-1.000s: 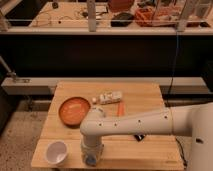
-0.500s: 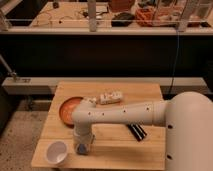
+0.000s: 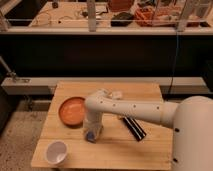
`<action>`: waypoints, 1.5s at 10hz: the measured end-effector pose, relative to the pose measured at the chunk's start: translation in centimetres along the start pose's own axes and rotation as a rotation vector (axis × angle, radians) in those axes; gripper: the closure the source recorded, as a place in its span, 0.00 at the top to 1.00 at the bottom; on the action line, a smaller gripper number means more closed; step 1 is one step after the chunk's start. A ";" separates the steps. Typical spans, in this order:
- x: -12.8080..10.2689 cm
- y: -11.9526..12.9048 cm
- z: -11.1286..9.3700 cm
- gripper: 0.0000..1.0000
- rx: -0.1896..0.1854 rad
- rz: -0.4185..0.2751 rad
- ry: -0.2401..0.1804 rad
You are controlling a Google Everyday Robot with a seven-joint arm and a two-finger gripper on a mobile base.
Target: Wipe the white sponge on the table
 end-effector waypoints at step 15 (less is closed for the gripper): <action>-9.0 13.3 -1.9 0.00 -0.077 0.085 0.065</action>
